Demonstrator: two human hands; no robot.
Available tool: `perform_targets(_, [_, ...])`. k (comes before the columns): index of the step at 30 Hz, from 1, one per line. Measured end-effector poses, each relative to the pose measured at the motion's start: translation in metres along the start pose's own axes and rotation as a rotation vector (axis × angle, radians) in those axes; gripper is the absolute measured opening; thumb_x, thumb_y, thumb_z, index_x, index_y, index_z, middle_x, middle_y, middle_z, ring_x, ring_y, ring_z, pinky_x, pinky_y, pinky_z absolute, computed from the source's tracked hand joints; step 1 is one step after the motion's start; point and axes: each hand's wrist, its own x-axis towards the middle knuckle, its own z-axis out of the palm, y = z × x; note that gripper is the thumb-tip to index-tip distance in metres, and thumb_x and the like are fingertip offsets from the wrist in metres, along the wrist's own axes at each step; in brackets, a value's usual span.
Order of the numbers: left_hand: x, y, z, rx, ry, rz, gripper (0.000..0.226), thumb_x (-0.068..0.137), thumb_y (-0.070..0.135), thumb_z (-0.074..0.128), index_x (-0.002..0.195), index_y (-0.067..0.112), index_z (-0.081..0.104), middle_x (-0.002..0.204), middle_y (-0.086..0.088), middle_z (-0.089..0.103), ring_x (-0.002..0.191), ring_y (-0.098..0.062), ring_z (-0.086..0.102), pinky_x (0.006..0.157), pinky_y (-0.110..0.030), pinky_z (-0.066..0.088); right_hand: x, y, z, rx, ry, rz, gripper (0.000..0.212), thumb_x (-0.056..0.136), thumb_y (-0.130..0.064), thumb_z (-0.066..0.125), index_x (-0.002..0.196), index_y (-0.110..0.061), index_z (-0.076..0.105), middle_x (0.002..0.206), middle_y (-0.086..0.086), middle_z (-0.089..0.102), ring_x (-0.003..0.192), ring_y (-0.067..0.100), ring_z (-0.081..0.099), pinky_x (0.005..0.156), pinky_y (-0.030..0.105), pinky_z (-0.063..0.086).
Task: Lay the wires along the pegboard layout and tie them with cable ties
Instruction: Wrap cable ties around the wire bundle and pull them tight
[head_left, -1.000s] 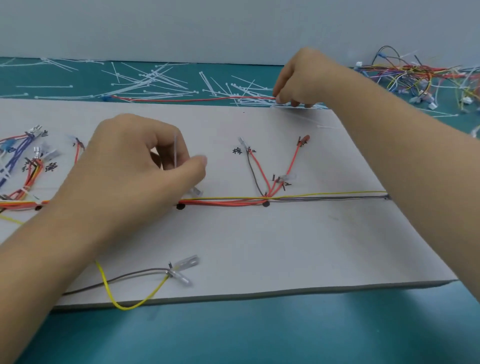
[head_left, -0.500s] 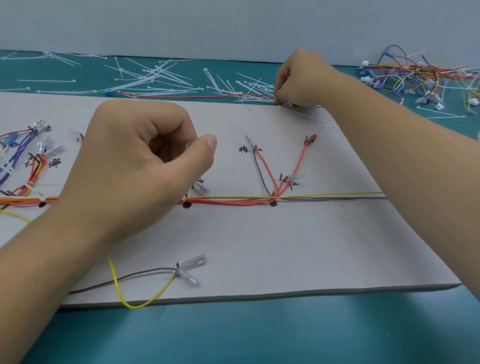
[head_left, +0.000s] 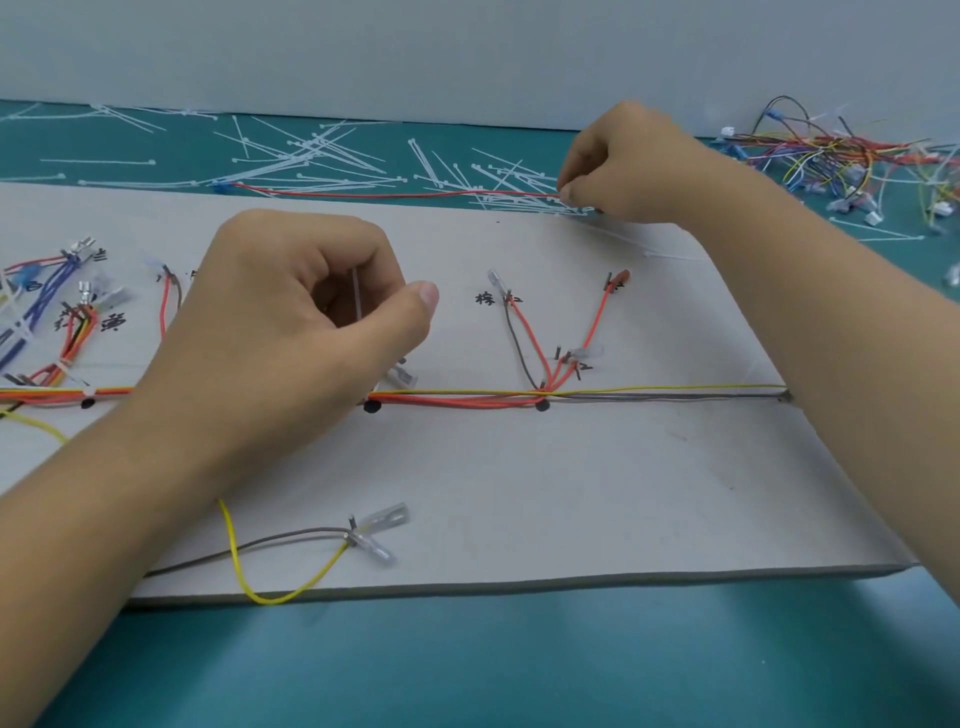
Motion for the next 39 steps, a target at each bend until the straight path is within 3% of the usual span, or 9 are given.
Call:
perform_targets(3, [0.000, 0.001, 0.000, 0.002, -0.010, -0.001, 0.032, 0.090, 0.027, 0.073, 0.065, 0.013, 0.062, 0.048, 0.006, 0.047, 0.039, -0.007, 0.036, 0.042, -0.010, 0.025, -0.007, 0.001, -0.001, 0.058, -0.091, 0.005, 0.012, 0.080, -0.035, 0.082, 0.083, -0.024, 0.079, 0.075, -0.006, 0.074, 0.067, 0.012, 0.067, 0.063, 0.024, 0.049])
perform_targets(8, [0.000, 0.002, 0.000, 0.002, -0.018, -0.006, 0.032, 0.091, 0.025, 0.073, 0.063, 0.014, 0.061, 0.046, 0.008, 0.047, 0.039, -0.007, 0.037, 0.043, -0.009, 0.025, -0.007, -0.001, 0.004, 0.028, -0.050, -0.032, 0.007, 0.085, -0.022, 0.080, 0.079, -0.025, 0.078, 0.074, -0.010, 0.071, 0.066, 0.005, 0.060, 0.061, 0.019, 0.045])
perform_targets(12, [0.001, 0.001, -0.001, -0.004, -0.026, -0.013, 0.032, 0.090, 0.025, 0.073, 0.063, 0.014, 0.062, 0.046, 0.009, 0.047, 0.039, -0.006, 0.037, 0.043, -0.008, 0.025, -0.015, -0.008, 0.003, -0.025, 0.025, -0.073, 0.007, 0.091, -0.019, 0.069, 0.088, -0.020, 0.076, 0.089, -0.001, 0.073, 0.073, 0.009, 0.060, 0.063, 0.020, 0.042])
perform_targets(16, [0.000, 0.003, -0.001, 0.024, -0.078, 0.015, 0.023, 0.087, 0.028, 0.073, 0.068, 0.018, 0.065, 0.054, 0.004, 0.059, 0.046, -0.015, 0.050, 0.046, -0.021, 0.037, -0.040, -0.029, -0.008, 0.342, 0.205, -0.117, 0.009, 0.092, -0.021, 0.067, 0.092, -0.016, 0.075, 0.072, -0.006, 0.065, 0.055, 0.000, 0.054, 0.055, 0.017, 0.043])
perform_targets(19, [0.000, 0.007, -0.001, 0.077, -0.141, 0.051, 0.011, 0.083, 0.029, 0.072, 0.075, 0.023, 0.069, 0.069, 0.007, 0.065, 0.068, -0.013, 0.057, 0.062, -0.016, 0.041, -0.075, -0.049, -0.017, 0.670, 0.108, -0.139, 0.010, 0.090, -0.016, 0.069, 0.092, -0.008, 0.074, 0.072, 0.001, 0.067, 0.059, 0.011, 0.057, 0.057, 0.029, 0.045])
perform_targets(22, [-0.001, 0.012, 0.001, 0.104, -0.175, 0.067, 0.005, 0.083, 0.031, 0.072, 0.083, 0.027, 0.073, 0.080, 0.009, 0.066, 0.083, -0.008, 0.057, 0.073, -0.007, 0.037, -0.116, -0.064, -0.010, 0.847, -0.081, -0.220, 0.008, 0.090, -0.010, 0.068, 0.087, -0.008, 0.075, 0.071, 0.002, 0.068, 0.057, 0.014, 0.055, 0.054, 0.028, 0.041])
perform_targets(26, [-0.004, 0.017, 0.004, 0.080, -0.209, 0.078, 0.005, 0.083, 0.031, 0.072, 0.084, 0.027, 0.073, 0.085, 0.008, 0.069, 0.087, -0.012, 0.060, 0.078, -0.016, 0.042, -0.154, -0.071, 0.010, 1.108, -0.298, -0.244, 0.015, 0.096, -0.007, 0.061, 0.087, -0.008, 0.073, 0.075, 0.005, 0.067, 0.058, 0.014, 0.055, 0.054, 0.028, 0.042])
perform_targets(36, [-0.005, 0.022, -0.003, -0.059, -0.211, 0.144, 0.015, 0.089, 0.032, 0.075, 0.074, 0.032, 0.075, 0.085, 0.005, 0.071, 0.090, -0.024, 0.069, 0.080, -0.030, 0.048, -0.164, -0.064, 0.011, 1.305, -0.399, -0.170, 0.016, 0.097, -0.007, 0.058, 0.091, -0.006, 0.073, 0.077, 0.006, 0.068, 0.058, 0.014, 0.063, 0.056, 0.024, 0.049])
perform_targets(39, [-0.007, 0.023, 0.002, -0.121, -0.225, 0.102, 0.013, 0.088, 0.034, 0.077, 0.075, 0.031, 0.078, 0.084, 0.007, 0.071, 0.089, -0.020, 0.070, 0.082, -0.029, 0.048, -0.163, -0.064, 0.013, 1.296, -0.416, -0.167, 0.015, 0.095, -0.010, 0.060, 0.091, -0.008, 0.074, 0.079, 0.006, 0.069, 0.059, 0.013, 0.061, 0.053, 0.023, 0.046])
